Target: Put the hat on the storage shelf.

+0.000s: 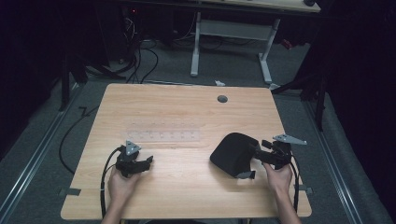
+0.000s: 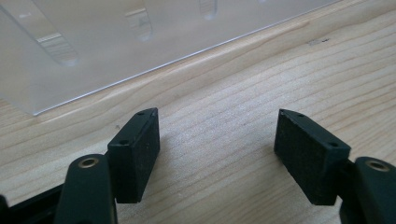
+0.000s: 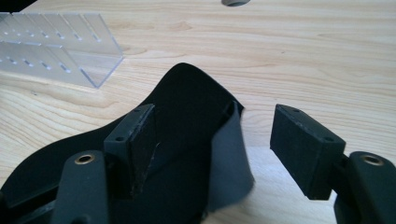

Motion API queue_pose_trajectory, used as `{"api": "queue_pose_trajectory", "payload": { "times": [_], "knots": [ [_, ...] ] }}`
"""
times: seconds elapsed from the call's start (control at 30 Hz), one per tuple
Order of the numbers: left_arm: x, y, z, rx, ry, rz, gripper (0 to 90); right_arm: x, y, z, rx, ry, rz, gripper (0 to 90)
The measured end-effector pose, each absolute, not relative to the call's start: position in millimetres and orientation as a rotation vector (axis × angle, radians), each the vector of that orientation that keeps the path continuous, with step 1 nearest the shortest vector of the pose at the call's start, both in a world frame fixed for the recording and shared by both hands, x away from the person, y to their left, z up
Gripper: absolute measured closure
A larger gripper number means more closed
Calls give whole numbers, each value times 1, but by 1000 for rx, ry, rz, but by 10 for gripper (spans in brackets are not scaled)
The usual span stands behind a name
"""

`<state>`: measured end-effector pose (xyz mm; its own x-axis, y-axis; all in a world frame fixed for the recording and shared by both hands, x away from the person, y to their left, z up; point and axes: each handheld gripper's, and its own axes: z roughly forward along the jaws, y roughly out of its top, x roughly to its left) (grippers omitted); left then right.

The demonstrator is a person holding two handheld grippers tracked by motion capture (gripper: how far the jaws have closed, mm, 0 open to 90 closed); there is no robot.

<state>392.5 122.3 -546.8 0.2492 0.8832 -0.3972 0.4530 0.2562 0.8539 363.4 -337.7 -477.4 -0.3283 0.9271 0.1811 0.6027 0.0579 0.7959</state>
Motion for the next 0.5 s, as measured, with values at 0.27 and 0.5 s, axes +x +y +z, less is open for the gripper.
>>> {"api": "queue_pose_trajectory", "payload": {
  "times": [0.27,0.5],
  "knots": [
    [392,122,-547,1370,1377,472,317,379,-331,-488,1565,2011,1170,314],
    [392,122,-547,1369,1377,472,317,386,-330,-497,1578,2069,1178,347]
  ]
}}
